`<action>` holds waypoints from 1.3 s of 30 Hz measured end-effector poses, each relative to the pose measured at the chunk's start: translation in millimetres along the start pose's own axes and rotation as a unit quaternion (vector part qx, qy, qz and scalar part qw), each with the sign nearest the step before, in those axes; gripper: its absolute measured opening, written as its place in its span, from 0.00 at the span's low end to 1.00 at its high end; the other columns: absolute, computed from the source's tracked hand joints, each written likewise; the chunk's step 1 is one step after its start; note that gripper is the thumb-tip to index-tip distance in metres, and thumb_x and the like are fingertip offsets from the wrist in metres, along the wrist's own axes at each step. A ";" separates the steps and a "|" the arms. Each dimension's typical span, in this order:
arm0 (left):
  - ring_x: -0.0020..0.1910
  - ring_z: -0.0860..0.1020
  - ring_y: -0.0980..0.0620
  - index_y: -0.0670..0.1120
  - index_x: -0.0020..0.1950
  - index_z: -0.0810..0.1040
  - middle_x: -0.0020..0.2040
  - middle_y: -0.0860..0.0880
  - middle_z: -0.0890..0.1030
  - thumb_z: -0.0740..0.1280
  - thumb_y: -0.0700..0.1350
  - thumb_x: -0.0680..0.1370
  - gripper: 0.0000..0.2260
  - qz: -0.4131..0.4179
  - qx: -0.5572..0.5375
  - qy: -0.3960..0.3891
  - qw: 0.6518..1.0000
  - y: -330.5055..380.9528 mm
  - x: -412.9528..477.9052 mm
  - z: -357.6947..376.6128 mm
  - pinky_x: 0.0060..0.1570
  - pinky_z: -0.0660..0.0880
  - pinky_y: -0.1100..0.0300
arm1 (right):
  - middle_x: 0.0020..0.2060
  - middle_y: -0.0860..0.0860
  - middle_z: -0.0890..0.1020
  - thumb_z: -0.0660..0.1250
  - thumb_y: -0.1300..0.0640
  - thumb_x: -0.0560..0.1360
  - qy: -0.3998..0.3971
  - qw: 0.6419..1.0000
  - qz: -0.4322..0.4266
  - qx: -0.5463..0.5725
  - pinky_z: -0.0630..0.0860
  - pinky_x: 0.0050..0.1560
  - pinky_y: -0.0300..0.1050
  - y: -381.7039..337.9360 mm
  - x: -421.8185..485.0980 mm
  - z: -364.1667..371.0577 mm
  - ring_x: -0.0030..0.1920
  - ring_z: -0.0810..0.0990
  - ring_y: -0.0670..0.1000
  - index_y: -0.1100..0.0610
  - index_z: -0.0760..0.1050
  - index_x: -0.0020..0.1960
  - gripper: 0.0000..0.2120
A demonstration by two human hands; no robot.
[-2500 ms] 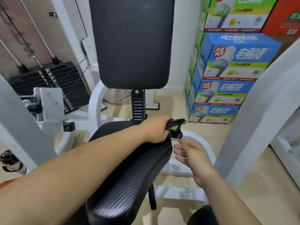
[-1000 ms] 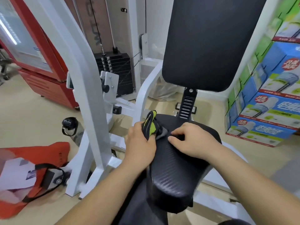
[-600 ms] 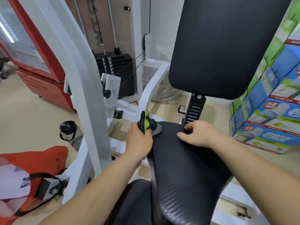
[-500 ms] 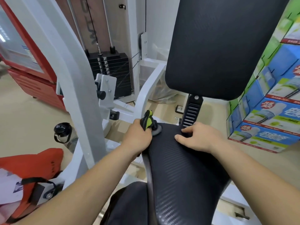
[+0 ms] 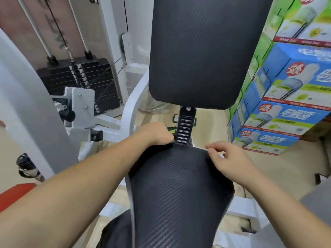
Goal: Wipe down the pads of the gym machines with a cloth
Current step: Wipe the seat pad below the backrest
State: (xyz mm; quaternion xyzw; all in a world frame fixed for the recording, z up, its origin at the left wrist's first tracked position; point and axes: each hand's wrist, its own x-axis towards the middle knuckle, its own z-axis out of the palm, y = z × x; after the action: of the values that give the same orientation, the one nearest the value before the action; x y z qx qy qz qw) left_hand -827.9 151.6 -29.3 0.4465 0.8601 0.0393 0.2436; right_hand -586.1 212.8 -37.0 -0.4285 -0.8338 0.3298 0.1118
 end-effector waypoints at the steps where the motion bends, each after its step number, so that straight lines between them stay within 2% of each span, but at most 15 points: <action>1: 0.52 0.78 0.43 0.48 0.57 0.76 0.55 0.47 0.81 0.64 0.51 0.73 0.15 0.037 0.023 0.020 0.999 15.7 -3.5 6.2 0.50 0.76 0.52 | 0.58 0.42 0.83 0.64 0.52 0.81 0.033 0.999 0.018 -0.023 0.76 0.64 0.48 8.5 -3.3 -0.3 0.60 0.80 0.46 0.48 0.83 0.61 0.12; 4: 0.57 0.76 0.43 0.51 0.55 0.75 0.55 0.48 0.78 0.63 0.54 0.71 0.15 0.188 0.043 0.037 0.980 75.2 -23.0 42.1 0.54 0.77 0.47 | 0.48 0.49 0.84 0.62 0.56 0.80 0.028 0.996 0.088 0.018 0.77 0.53 0.52 27.5 -13.8 0.6 0.49 0.81 0.52 0.53 0.82 0.52 0.09; 6: 0.59 0.75 0.41 0.52 0.54 0.75 0.56 0.47 0.78 0.64 0.54 0.71 0.14 0.231 0.058 0.014 0.971 104.3 -25.8 54.4 0.57 0.77 0.44 | 0.40 0.57 0.82 0.59 0.59 0.77 0.048 0.984 0.128 0.118 0.78 0.46 0.55 36.9 -20.0 0.6 0.42 0.78 0.59 0.56 0.79 0.47 0.09; 9: 0.60 0.77 0.41 0.52 0.59 0.74 0.59 0.47 0.80 0.66 0.52 0.76 0.13 0.205 0.073 -0.025 0.976 124.1 -13.8 50.6 0.58 0.76 0.47 | 0.49 0.58 0.82 0.62 0.66 0.79 0.089 0.914 0.217 0.331 0.83 0.53 0.56 38.9 -34.8 -2.6 0.48 0.82 0.57 0.51 0.75 0.62 0.16; 11: 0.61 0.77 0.41 0.53 0.61 0.74 0.59 0.47 0.79 0.65 0.53 0.76 0.14 0.197 0.100 -0.024 0.975 132.6 -16.8 56.2 0.60 0.75 0.46 | 0.53 0.56 0.82 0.63 0.65 0.79 0.097 0.914 0.229 0.319 0.82 0.54 0.56 43.7 -42.9 -4.0 0.52 0.82 0.55 0.52 0.75 0.65 0.17; 14: 0.64 0.74 0.42 0.51 0.65 0.73 0.63 0.46 0.76 0.66 0.52 0.78 0.17 0.278 0.127 0.033 0.952 131.0 -60.8 72.0 0.61 0.72 0.48 | 0.48 0.53 0.83 0.60 0.60 0.78 0.147 0.933 0.208 0.254 0.81 0.56 0.60 42.9 -54.5 -7.2 0.51 0.81 0.56 0.53 0.78 0.52 0.09; 17: 0.62 0.72 0.46 0.51 0.68 0.73 0.63 0.49 0.76 0.67 0.52 0.78 0.18 0.384 0.080 0.062 0.918 97.6 -114.2 74.6 0.60 0.69 0.52 | 0.44 0.46 0.80 0.59 0.61 0.79 0.201 0.935 0.176 0.232 0.75 0.51 0.51 37.3 -61.1 -10.6 0.48 0.79 0.54 0.53 0.77 0.49 0.08; 19: 0.60 0.72 0.50 0.54 0.69 0.73 0.63 0.52 0.76 0.67 0.51 0.78 0.19 0.414 0.063 0.049 0.907 65.1 -134.4 64.8 0.60 0.69 0.53 | 0.46 0.44 0.82 0.61 0.60 0.79 0.174 0.950 0.138 0.217 0.76 0.52 0.50 30.5 -63.9 -8.4 0.50 0.80 0.50 0.51 0.79 0.50 0.10; 22: 0.61 0.72 0.48 0.56 0.68 0.72 0.61 0.53 0.75 0.65 0.49 0.77 0.19 0.312 0.111 0.085 0.940 10.4 -110.0 40.0 0.60 0.72 0.50 | 0.41 0.46 0.83 0.61 0.56 0.79 0.102 0.983 0.115 0.104 0.75 0.44 0.46 20.1 -64.6 2.2 0.44 0.80 0.49 0.52 0.80 0.44 0.11; 24: 0.65 0.71 0.43 0.56 0.69 0.70 0.64 0.50 0.73 0.64 0.51 0.78 0.19 0.180 0.140 0.103 0.968 -18.0 -77.3 25.6 0.61 0.72 0.45 | 0.36 0.47 0.82 0.60 0.56 0.79 0.104 0.989 0.098 0.028 0.71 0.37 0.44 16.4 -63.0 5.9 0.40 0.79 0.49 0.53 0.79 0.40 0.13; 26: 0.66 0.69 0.41 0.56 0.70 0.70 0.66 0.49 0.72 0.64 0.53 0.79 0.19 0.118 0.128 0.090 0.981 -22.4 -54.3 25.0 0.60 0.71 0.44 | 0.32 0.49 0.81 0.60 0.55 0.79 0.119 0.988 0.094 -0.012 0.70 0.33 0.45 14.2 -61.7 6.4 0.36 0.78 0.50 0.54 0.77 0.36 0.14; 29: 0.66 0.69 0.43 0.55 0.69 0.70 0.65 0.50 0.73 0.64 0.53 0.78 0.19 0.123 0.117 0.091 0.981 3.5 -50.5 37.9 0.59 0.70 0.42 | 0.35 0.51 0.83 0.59 0.55 0.79 0.132 0.984 0.116 -0.009 0.78 0.42 0.51 11.9 -60.4 12.0 0.41 0.80 0.55 0.56 0.79 0.39 0.14; 33: 0.64 0.71 0.43 0.54 0.68 0.71 0.64 0.50 0.74 0.66 0.55 0.77 0.20 0.148 0.114 0.079 0.979 32.7 -95.8 49.3 0.58 0.71 0.41 | 0.58 0.48 0.83 0.58 0.59 0.80 0.080 0.974 0.190 0.094 0.74 0.59 0.48 -3.0 -75.3 6.9 0.56 0.78 0.52 0.53 0.81 0.63 0.17; 37: 0.61 0.70 0.43 0.53 0.70 0.71 0.63 0.50 0.72 0.67 0.56 0.76 0.23 0.201 0.128 0.050 0.970 39.2 -166.2 52.9 0.55 0.69 0.44 | 0.59 0.49 0.77 0.58 0.56 0.82 -0.013 0.960 0.259 0.110 0.69 0.57 0.46 -36.7 -100.6 -15.7 0.65 0.76 0.56 0.54 0.75 0.69 0.17; 39: 0.59 0.71 0.44 0.53 0.67 0.73 0.60 0.50 0.73 0.68 0.56 0.74 0.22 0.214 0.115 0.013 0.970 34.2 -203.3 49.2 0.54 0.68 0.45 | 0.57 0.54 0.79 0.59 0.56 0.82 -0.018 0.949 0.298 0.100 0.69 0.54 0.46 -57.9 -115.6 -29.8 0.60 0.77 0.57 0.58 0.76 0.68 0.16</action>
State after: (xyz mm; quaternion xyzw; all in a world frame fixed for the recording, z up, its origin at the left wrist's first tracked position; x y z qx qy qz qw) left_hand -681.8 4.6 15.2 0.6444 0.7466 -0.0029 0.1653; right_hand -538.9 111.2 34.2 -0.6380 -0.6326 0.4375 0.0359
